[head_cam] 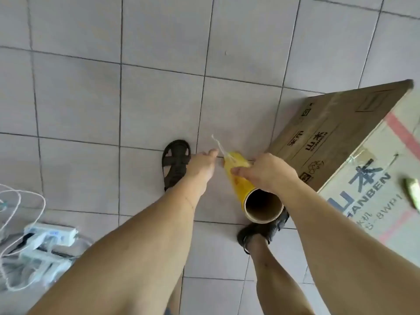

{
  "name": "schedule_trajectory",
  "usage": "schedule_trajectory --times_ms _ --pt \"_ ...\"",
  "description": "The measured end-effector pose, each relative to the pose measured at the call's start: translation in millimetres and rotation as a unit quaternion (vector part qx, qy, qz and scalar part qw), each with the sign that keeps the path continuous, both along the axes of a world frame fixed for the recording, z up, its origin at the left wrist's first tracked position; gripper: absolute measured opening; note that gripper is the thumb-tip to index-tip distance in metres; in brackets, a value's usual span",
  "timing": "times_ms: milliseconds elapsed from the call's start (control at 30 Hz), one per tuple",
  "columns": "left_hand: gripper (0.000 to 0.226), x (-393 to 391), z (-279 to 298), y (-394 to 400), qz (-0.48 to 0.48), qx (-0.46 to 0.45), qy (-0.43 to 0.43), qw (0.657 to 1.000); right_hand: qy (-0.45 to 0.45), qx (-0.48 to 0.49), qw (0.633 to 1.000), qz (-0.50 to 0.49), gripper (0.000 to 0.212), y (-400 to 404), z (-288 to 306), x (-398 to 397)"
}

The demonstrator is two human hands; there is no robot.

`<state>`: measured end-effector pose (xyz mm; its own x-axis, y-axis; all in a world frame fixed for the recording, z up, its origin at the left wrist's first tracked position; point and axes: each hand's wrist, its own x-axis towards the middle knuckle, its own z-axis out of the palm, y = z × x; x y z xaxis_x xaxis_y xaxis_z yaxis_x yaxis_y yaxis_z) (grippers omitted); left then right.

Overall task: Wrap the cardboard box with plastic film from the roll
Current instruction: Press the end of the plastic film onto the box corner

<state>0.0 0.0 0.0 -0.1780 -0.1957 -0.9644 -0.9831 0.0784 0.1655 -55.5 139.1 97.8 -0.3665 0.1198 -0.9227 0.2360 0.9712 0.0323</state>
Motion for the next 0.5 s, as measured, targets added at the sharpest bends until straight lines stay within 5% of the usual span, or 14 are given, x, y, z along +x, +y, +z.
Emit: schedule_trajectory --times_ms 267,500 --pt "0.084 -18 -50 48 -0.064 0.069 -0.113 0.989 -0.03 0.025 0.998 0.042 0.03 26 -36 0" --pt "0.042 -14 -95 80 -0.141 0.037 -0.053 0.988 0.025 -0.022 0.999 -0.022 0.019 53 -19 3"
